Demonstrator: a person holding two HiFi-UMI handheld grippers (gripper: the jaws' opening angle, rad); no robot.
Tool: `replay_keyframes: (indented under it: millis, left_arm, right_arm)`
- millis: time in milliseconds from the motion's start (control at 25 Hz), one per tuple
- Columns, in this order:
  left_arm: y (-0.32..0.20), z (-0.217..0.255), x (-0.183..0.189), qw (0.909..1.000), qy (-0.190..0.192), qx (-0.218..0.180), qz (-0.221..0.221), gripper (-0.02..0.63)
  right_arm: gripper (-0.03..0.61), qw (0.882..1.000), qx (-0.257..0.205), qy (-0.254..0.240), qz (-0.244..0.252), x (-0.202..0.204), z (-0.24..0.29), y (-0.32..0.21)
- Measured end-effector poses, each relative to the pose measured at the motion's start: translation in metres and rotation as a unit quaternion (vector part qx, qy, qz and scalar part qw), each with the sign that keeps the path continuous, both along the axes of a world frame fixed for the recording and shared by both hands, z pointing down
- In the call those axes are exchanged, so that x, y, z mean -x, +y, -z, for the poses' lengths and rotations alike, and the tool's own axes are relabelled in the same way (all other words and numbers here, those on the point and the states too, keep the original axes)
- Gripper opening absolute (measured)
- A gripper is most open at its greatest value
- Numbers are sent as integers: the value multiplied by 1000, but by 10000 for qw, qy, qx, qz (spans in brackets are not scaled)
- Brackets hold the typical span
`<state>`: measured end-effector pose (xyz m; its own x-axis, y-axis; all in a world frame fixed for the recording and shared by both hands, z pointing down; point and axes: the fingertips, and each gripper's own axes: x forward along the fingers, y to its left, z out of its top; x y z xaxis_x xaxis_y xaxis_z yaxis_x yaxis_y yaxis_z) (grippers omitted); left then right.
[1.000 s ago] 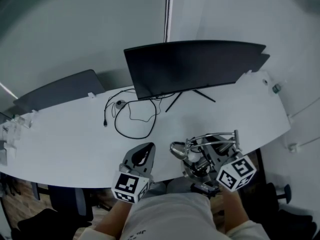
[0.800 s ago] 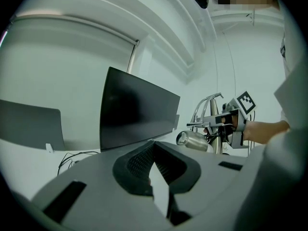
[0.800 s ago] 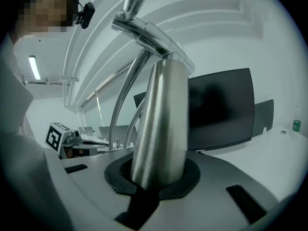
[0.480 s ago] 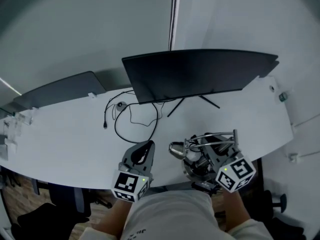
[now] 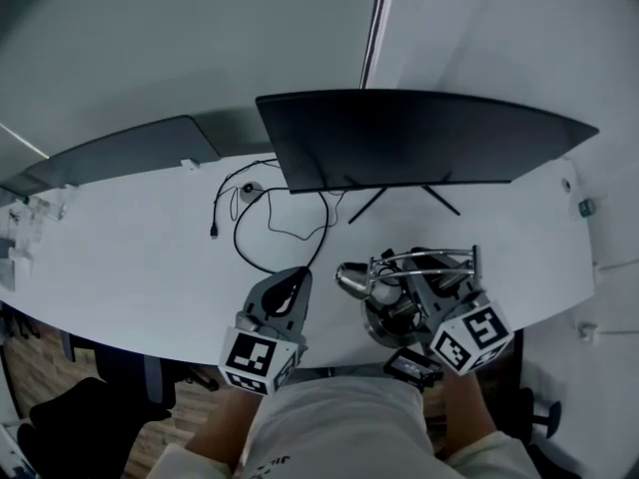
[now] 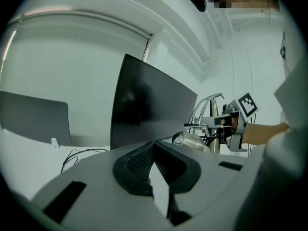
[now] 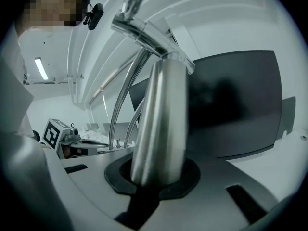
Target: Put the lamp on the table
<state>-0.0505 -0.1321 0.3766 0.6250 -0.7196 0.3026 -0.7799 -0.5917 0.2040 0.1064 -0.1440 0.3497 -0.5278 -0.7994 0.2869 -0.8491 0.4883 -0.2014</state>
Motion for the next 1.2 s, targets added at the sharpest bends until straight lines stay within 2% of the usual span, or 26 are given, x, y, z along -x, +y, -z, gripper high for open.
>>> replay_keyframes:
  millis: [520, 960, 1200]
  left_arm:
    - [-21, -23, 19, 9994, 2, 185, 293, 3]
    - [-24, -49, 21, 9989, -9, 399, 265, 3]
    - [-21, -58, 23, 9979, -30, 580, 278, 3]
  right_arm:
    - [67, 9996, 39, 29, 271, 21, -33, -39]
    - [67, 9991, 140, 1, 394, 36, -67, -53]
    - [67, 9987, 89, 152, 484, 41, -79, -62]
